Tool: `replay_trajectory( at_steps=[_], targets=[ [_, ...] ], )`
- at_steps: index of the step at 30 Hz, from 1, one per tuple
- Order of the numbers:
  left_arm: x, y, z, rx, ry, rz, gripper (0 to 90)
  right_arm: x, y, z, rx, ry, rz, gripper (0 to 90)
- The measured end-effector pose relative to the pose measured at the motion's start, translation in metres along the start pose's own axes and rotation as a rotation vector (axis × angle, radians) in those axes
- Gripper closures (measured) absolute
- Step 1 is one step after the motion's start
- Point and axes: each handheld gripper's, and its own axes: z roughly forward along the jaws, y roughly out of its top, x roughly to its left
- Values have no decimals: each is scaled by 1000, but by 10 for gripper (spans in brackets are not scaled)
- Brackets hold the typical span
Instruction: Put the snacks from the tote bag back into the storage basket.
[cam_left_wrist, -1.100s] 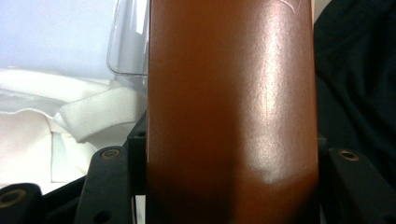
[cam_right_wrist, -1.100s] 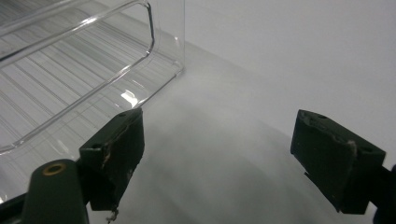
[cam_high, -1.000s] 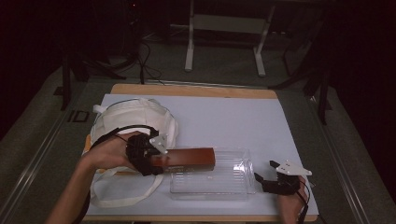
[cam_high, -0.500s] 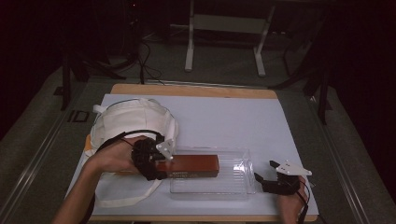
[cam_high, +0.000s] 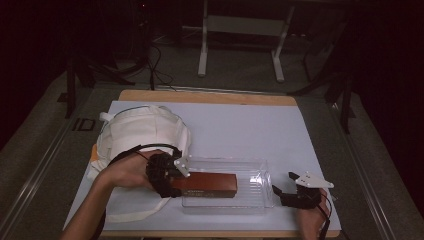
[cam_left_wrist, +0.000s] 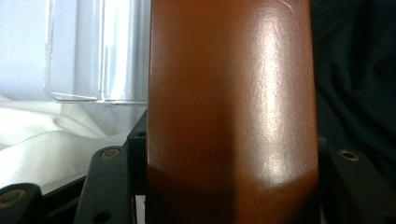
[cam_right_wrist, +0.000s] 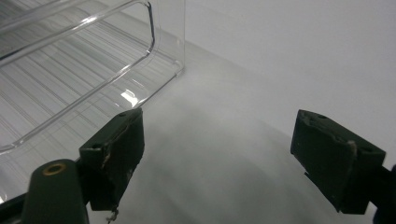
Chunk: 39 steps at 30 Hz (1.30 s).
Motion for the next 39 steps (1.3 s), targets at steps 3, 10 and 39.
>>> replay_trajectory(
  at_steps=[3,10,39],
  targets=[
    [0,2,2,2,-3,3,436,0,0,0,0,0,1,174],
    [-1,5,5,16,-14,12,436,0,0,0,1,1,1,174],
    [-3,21,14,43,-24,39,436,0,0,0,2,1,0,174]
  ],
)
